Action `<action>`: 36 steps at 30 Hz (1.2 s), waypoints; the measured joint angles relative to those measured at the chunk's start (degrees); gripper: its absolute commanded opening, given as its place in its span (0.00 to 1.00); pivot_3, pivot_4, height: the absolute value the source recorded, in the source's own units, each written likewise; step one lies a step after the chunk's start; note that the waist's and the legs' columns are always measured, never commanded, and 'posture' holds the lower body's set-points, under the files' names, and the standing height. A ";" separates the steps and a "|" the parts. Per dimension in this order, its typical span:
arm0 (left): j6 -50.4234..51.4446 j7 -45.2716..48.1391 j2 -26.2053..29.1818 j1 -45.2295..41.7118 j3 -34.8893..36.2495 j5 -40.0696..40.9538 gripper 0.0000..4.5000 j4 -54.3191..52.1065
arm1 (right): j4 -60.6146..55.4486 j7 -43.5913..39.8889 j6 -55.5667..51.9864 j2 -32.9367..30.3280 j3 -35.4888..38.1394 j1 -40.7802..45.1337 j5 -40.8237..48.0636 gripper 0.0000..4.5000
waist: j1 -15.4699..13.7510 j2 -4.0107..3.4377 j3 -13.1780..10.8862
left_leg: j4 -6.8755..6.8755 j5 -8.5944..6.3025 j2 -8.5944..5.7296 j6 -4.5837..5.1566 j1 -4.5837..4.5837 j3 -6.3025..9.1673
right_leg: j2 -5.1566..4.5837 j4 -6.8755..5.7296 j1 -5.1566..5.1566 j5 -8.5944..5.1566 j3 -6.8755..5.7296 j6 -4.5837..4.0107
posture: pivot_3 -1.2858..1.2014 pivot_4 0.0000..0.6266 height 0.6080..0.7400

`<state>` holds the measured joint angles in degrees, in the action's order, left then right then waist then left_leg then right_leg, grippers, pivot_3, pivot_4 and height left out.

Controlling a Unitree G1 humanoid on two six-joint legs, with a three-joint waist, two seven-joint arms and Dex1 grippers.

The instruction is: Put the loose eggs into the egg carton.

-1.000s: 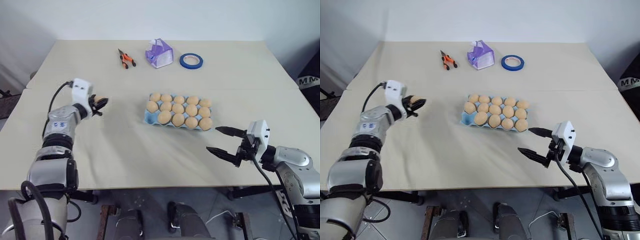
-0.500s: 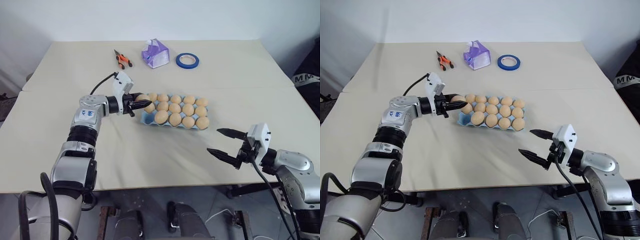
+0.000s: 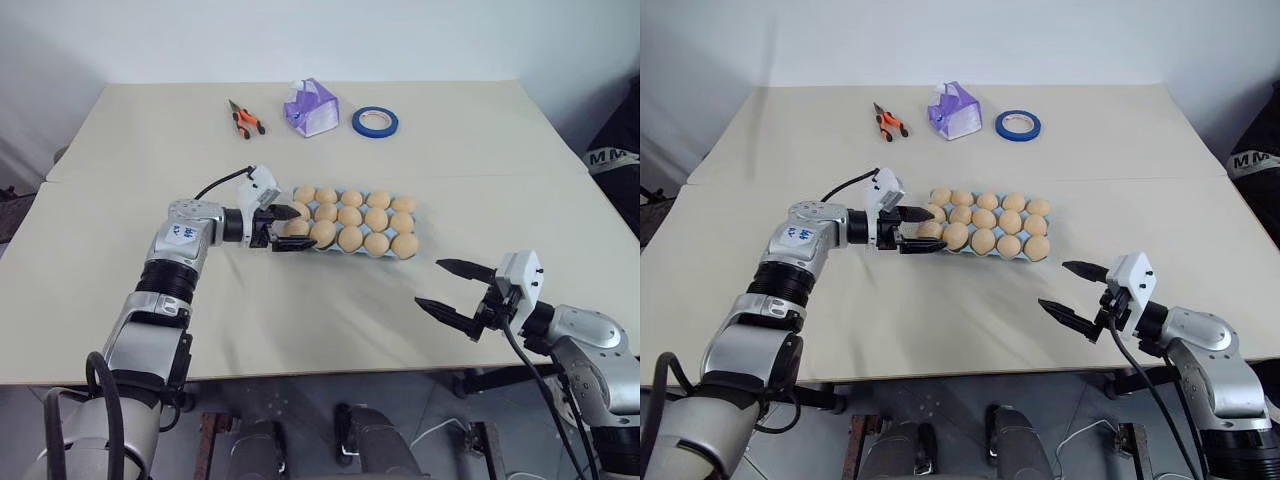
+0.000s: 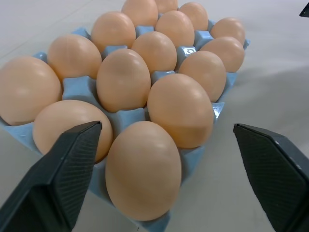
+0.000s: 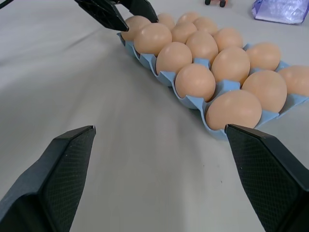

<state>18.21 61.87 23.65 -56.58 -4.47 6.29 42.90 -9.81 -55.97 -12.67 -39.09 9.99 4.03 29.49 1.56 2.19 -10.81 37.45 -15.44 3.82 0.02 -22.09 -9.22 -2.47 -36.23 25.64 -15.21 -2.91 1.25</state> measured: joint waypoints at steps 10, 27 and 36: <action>-5.20 -3.52 0.35 -0.16 5.80 2.61 1.00 0.48 | 0.00 0.01 0.09 0.00 0.00 0.01 0.00 1.00 | 0.02 0.00 0.00 | -0.01 0.02 0.02 0.03 0.00 0.03 | -0.03 -0.04 0.00 0.00 -0.02 0.00 | 0.52 0.24 1.00; -1.32 13.41 18.35 20.18 14.12 14.27 1.00 -17.33 | 4.39 -5.00 0.24 -2.24 0.99 6.58 0.00 1.00 | 0.05 -0.03 -0.01 | -0.04 0.20 0.09 -0.08 0.20 -0.04 | -0.15 -0.25 -0.04 -0.09 0.07 -0.13 | 0.52 0.24 1.00; -6.59 16.53 19.15 24.22 15.91 16.05 1.00 -17.23 | 13.01 -11.34 2.63 -1.78 -4.04 14.67 -2.65 1.00 | 0.04 -0.03 -0.01 | -0.10 0.31 0.02 0.14 0.11 0.04 | -0.27 -0.19 -0.04 -0.06 0.00 -0.11 | 0.52 0.24 1.00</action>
<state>11.62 78.40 42.80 -32.36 11.44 22.34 25.67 3.20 -67.30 -10.05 -40.87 5.95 18.70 26.84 1.60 2.16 -10.82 37.35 -15.13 3.84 0.16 -21.98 -9.18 -2.74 -36.42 25.60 -15.27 -2.91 1.14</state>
